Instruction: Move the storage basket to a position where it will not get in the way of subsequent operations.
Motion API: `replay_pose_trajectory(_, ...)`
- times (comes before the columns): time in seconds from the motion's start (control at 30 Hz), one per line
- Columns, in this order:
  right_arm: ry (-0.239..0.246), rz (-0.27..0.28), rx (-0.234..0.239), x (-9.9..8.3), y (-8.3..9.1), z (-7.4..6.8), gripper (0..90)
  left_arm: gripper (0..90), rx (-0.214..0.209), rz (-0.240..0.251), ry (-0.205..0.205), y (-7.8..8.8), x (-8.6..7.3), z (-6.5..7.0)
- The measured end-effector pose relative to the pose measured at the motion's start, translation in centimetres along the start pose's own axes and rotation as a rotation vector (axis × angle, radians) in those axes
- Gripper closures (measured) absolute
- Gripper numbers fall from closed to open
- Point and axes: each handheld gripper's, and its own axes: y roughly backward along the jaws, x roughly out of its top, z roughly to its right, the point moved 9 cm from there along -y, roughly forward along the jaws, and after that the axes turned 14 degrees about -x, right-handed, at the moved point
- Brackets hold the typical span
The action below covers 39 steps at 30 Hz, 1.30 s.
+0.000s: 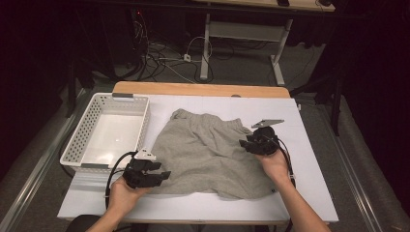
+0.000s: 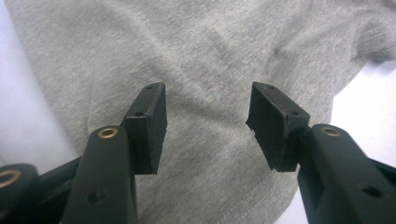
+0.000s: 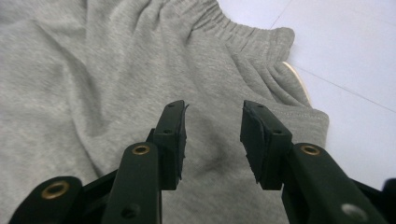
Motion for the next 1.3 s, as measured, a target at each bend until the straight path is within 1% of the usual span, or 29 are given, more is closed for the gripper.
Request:
replay_pose_trajectory(0.07,-0.005,-0.006,-0.002,0.4,-0.5,0.1,60.8,45.7,0.000,0.008,-0.001,0.0,0.1,0.1)
replay_pose_trajectory(0.17,-0.015,-0.005,0.000,0.8,-0.7,0.3,60.4,45.7,0.003,0.024,-0.001,0.3,0.1,0.2)
replay_pose_trajectory(0.2,-0.023,-0.009,0.000,1.2,-0.8,0.5,59.7,45.7,0.002,0.031,0.002,0.5,0.1,0.3)
replay_pose_trajectory(0.27,-0.020,-0.012,-0.003,1.4,-0.9,0.7,59.5,45.7,0.002,0.048,0.007,0.7,0.2,0.3)
replay_pose_trajectory(0.37,-0.025,-0.017,-0.011,2.3,-1.3,1.3,58.6,45.7,0.004,0.068,0.019,1.0,0.4,0.2)
replay_pose_trajectory(0.4,-0.017,-0.037,-0.015,2.5,-1.6,1.4,58.4,45.7,0.004,0.071,0.020,0.9,0.5,0.1)
replay_pose_trajectory(0.43,0.003,-0.056,-0.029,2.7,-1.9,1.6,58.5,45.7,0.004,0.070,0.021,0.9,0.5,0.1)
replay_pose_trajectory(0.47,0.010,-0.066,-0.041,2.9,-2.0,1.8,58.6,45.7,0.009,0.063,0.020,0.9,0.4,0.0)
replay_pose_trajectory(0.57,-0.031,-0.053,-0.048,3.4,-2.1,2.1,59.2,45.6,0.004,0.075,0.022,1.2,0.2,0.1)
replay_pose_trajectory(0.63,-0.058,-0.061,-0.050,3.4,-2.2,2.1,59.1,44.6,-0.001,0.091,0.022,1.5,0.2,0.3)
replay_pose_trajectory(0.73,-0.077,-0.064,-0.048,3.3,-2.3,1.8,58.4,44.6,-0.001,0.091,0.001,1.6,0.2,0.7)
replay_pose_trajectory(0.8,-0.073,-0.067,-0.054,3.3,-2.6,1.7,57.8,44.6,0.002,0.087,-0.010,1.6,0.2,0.7)
replay_pose_trajectory(0.93,-0.070,-0.066,-0.073,3.5,-3.9,2.1,56.1,43.8,0.012,0.079,-0.015,1.4,0.4,0.5)
replay_pose_trajectory(1.03,-0.108,-0.086,-0.076,3.4,-5.2,3.1,55.1,43.8,0.011,0.085,-0.005,1.3,0.5,0.3)
replay_pose_trajectory(1.13,-0.145,-0.106,-0.068,3.3,-6.0,3.6,54.2,43.8,0.010,0.087,-0.010,1.4,0.5,0.4)
replay_pose_trajectory(1.2,-0.158,-0.124,-0.070,3.1,-6.5,3.7,53.7,43.8,0.005,0.087,-0.014,1.4,0.4,0.5)
replay_pose_trajectory(1.3,-0.163,-0.135,-0.057,2.9,-7.0,3.5,53.6,43.8,-0.002,0.080,-0.017,1.3,0.4,0.5)
